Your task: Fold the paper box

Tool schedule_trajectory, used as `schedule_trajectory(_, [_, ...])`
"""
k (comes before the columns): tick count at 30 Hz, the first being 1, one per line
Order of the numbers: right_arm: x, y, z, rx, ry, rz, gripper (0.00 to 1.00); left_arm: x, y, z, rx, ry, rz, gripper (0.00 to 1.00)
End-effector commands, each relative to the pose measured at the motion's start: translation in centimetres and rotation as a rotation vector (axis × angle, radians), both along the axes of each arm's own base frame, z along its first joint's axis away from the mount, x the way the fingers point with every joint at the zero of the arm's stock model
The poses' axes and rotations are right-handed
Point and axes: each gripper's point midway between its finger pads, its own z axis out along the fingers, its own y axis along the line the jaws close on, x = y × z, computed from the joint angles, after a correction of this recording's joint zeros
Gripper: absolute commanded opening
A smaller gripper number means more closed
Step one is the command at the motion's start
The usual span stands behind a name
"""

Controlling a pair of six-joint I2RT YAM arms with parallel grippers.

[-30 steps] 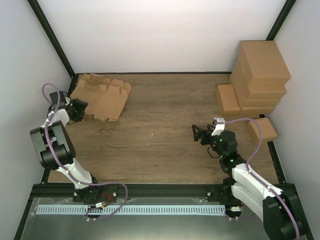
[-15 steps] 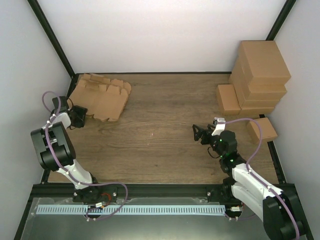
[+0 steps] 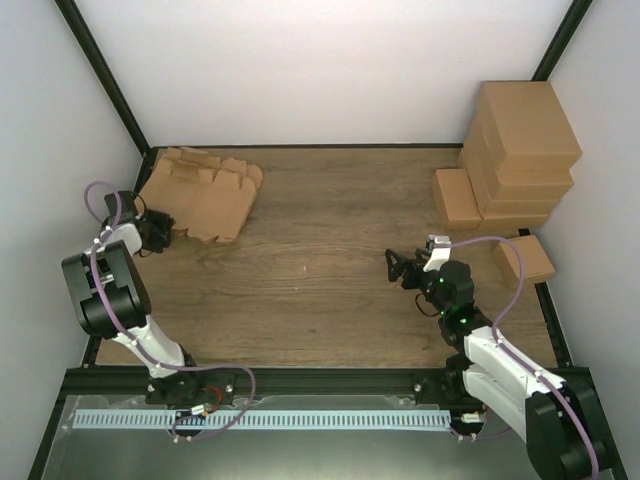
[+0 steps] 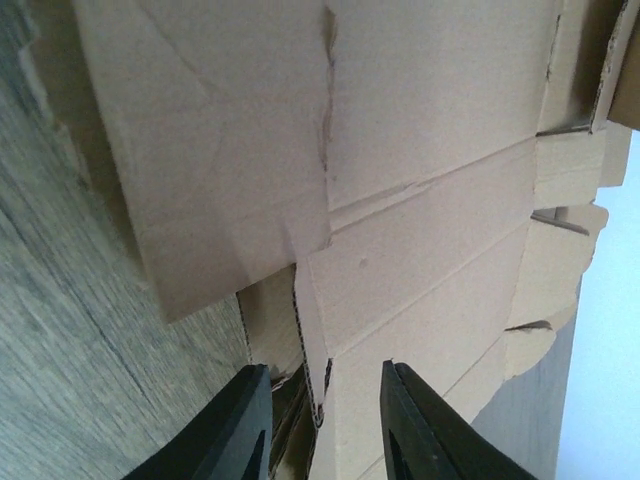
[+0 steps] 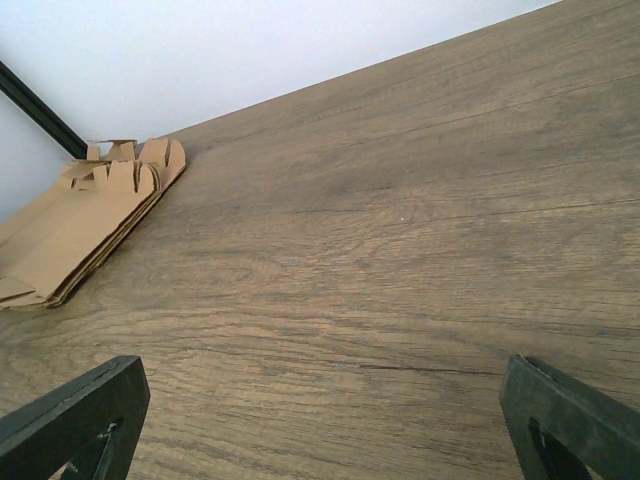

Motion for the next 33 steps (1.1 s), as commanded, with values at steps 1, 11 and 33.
schedule_trajectory(1, [0.5, -0.2, 1.1, 0.005, -0.025, -0.019, 1.0, 1.5, 0.1, 0.7, -0.012, -0.047, -0.005, 0.29])
schedule_trajectory(11, [0.5, -0.2, 1.0, 0.005, -0.022, -0.017, 1.0, 2.2, -0.1, -0.3, -0.057, -0.045, -0.001, 0.33])
schedule_trajectory(33, [0.7, 0.0, 0.8, 0.0, -0.011, -0.008, 1.0, 3.1, -0.6, 7.5, -0.028, -0.209, -0.049, 0.04])
